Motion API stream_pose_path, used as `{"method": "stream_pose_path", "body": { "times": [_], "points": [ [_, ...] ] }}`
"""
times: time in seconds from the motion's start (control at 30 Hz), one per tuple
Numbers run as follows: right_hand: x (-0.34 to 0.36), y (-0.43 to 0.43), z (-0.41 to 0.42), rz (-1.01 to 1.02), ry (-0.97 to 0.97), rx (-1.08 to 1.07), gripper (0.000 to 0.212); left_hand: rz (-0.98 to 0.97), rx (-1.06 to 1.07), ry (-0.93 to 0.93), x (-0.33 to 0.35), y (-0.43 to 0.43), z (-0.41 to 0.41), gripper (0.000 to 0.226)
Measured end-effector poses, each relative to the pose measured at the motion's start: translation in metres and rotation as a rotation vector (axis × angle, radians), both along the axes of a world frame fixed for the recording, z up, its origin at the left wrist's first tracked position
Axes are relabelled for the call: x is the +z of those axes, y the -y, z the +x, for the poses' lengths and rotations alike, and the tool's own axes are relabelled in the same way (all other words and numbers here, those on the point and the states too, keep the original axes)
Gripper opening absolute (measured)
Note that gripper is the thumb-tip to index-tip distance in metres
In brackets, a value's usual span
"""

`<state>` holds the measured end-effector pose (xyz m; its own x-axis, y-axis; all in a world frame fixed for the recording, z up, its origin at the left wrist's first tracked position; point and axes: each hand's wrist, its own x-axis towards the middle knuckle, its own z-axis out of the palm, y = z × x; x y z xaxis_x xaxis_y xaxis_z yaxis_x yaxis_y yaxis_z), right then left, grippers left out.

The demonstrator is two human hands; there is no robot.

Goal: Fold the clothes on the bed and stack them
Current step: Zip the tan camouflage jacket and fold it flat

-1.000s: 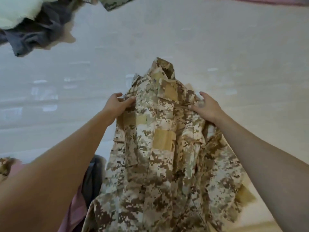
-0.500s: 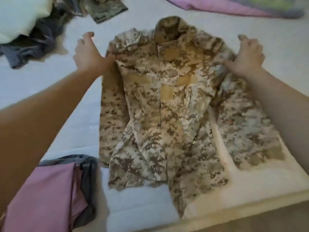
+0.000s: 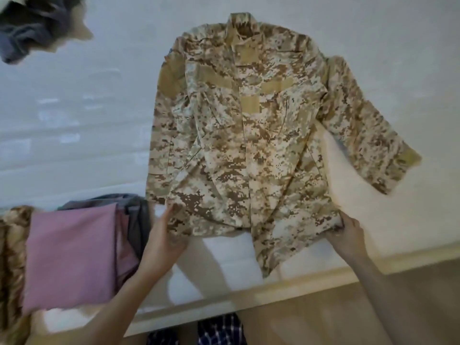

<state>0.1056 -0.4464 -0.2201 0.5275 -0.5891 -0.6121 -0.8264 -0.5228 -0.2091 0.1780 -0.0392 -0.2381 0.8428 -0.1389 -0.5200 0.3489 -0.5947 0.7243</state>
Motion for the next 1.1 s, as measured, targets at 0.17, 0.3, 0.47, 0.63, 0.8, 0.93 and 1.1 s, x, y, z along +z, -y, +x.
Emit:
{"method": "stream_pose_path", "body": {
  "times": [0.17,0.3,0.47,0.63,0.8,0.93,1.1],
  "points": [
    [0.033,-0.001,0.015,0.518,0.307,-0.44,0.006,-0.417,0.501,-0.305,0.037,0.029,0.026,0.009],
    [0.071,0.032,0.005,0.745,0.549,-0.934,0.025,-0.945,0.743,-0.703,0.075,0.008,0.006,0.006],
    [0.052,0.016,-0.022,0.526,0.218,-0.796,0.017,-0.15,0.469,-0.394,0.049,0.002,-0.051,0.023],
    [0.027,-0.022,-0.037,-0.008,0.131,-0.309,0.042,0.343,0.116,-0.098,0.023,0.011,-0.06,0.045],
    [0.018,-0.078,-0.034,-0.13,0.346,0.44,0.075,0.498,-0.444,0.42,0.018,0.035,-0.052,0.046],
    [0.007,-0.088,0.01,-0.048,0.288,0.324,0.117,0.38,-0.71,0.68,0.012,0.069,-0.04,0.042],
    [0.005,-0.081,0.06,0.263,0.108,0.356,0.07,0.551,-0.768,0.444,-0.001,0.092,-0.019,0.057]
  ]
}}
